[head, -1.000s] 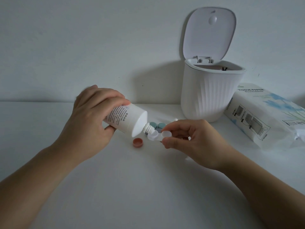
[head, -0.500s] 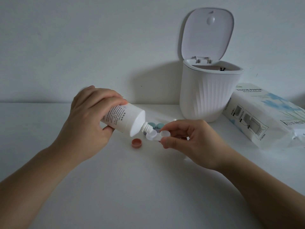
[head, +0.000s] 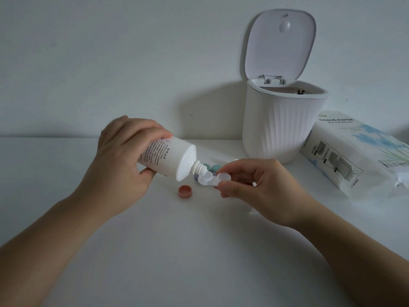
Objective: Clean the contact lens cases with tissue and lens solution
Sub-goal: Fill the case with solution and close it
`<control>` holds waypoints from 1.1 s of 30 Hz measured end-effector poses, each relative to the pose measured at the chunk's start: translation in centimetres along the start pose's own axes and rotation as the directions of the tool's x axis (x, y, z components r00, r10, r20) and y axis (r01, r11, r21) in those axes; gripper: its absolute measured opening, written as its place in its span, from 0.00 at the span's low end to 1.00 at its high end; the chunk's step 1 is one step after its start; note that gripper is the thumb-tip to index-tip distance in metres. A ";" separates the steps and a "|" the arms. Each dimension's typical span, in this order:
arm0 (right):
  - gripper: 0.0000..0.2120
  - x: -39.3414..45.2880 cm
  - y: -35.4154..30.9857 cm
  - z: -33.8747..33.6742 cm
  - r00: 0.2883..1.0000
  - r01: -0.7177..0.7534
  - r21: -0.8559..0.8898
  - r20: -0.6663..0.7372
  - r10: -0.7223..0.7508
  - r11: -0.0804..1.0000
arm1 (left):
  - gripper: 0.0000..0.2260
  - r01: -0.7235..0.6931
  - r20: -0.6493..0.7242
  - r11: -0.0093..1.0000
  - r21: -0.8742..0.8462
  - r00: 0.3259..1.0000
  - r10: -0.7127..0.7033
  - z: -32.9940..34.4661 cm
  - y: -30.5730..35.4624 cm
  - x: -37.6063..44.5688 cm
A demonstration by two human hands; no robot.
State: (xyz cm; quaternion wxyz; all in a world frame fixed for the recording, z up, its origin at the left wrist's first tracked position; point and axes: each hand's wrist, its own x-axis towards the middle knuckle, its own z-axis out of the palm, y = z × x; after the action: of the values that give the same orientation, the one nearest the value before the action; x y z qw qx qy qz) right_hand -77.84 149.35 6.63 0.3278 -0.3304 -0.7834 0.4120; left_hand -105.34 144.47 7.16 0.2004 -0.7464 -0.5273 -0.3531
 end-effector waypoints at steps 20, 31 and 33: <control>0.06 0.1 0.2 0.0 1.000 0.007 0.030 -0.017 -0.007 1.000 | 0.29 0.017 -0.007 1.000 -0.021 1.000 -0.017 0.1 -0.1 -0.1; 0.05 0.2 0.5 -0.2 0.999 0.038 0.045 -0.027 -0.037 0.998 | 0.31 0.229 -0.012 0.935 -0.270 0.971 -0.241 -0.4 0.1 -0.4; 0.05 0.2 0.4 -0.2 0.998 0.050 0.047 -0.026 -0.049 0.998 | 0.30 0.290 -0.003 0.899 -0.327 0.951 -0.308 -0.5 0.2 -0.5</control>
State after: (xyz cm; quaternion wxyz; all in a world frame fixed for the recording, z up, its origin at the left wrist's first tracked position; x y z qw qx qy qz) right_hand -77.66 149.81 6.40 0.3555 -0.3082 -0.7771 0.4181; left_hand -105.36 143.76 7.14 0.0332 -0.6693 -0.5649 -0.4815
